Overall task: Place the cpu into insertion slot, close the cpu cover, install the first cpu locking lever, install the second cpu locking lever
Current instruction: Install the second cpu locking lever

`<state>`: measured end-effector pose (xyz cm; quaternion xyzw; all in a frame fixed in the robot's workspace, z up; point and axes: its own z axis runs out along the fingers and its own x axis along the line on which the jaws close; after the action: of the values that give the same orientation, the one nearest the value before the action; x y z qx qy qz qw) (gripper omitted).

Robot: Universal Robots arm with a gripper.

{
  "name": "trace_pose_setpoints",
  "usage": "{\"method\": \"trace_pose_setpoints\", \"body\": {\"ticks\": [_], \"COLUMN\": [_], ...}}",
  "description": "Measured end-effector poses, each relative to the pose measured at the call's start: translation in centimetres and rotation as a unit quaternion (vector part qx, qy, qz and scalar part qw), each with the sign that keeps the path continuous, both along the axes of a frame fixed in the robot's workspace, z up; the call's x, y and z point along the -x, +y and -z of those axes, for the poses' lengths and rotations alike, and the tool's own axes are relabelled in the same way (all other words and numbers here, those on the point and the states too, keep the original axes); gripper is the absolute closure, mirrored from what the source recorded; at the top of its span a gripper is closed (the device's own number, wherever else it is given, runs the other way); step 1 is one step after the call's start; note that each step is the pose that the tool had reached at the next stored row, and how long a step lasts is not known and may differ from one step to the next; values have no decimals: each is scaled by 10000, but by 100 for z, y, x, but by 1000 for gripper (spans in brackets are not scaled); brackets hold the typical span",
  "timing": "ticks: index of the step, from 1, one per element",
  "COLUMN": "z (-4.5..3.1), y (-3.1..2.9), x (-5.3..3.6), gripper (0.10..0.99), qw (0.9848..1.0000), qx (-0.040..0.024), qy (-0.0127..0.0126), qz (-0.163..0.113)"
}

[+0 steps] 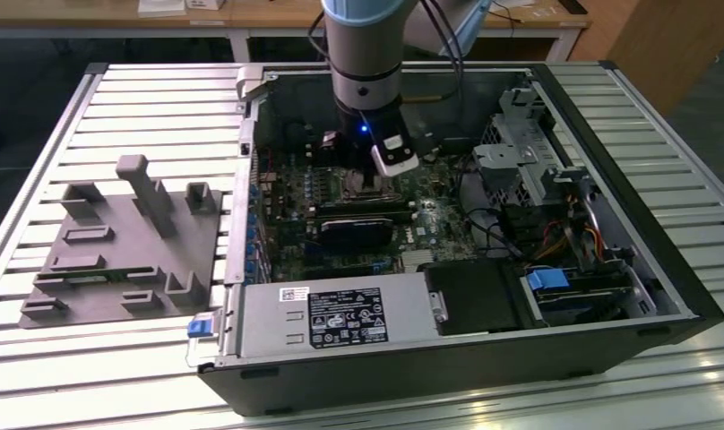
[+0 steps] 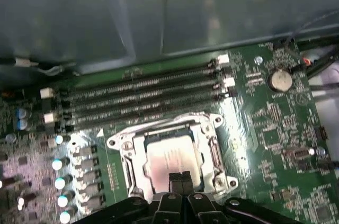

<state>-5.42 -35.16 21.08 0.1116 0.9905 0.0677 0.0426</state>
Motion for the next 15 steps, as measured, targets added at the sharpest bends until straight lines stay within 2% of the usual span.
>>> {"method": "trace_pose_setpoints", "body": {"ticks": [3,5,8,15], "z": [0,0,-31,-160], "y": [71,105,118,126], "x": [-2,-2,-2,-3], "gripper": [984,984,984,984], "qw": [10000,10000,10000,9999], "qx": [56,70,80,126], "qy": [0,0,1,0], "qz": [0,0,0,0]}}
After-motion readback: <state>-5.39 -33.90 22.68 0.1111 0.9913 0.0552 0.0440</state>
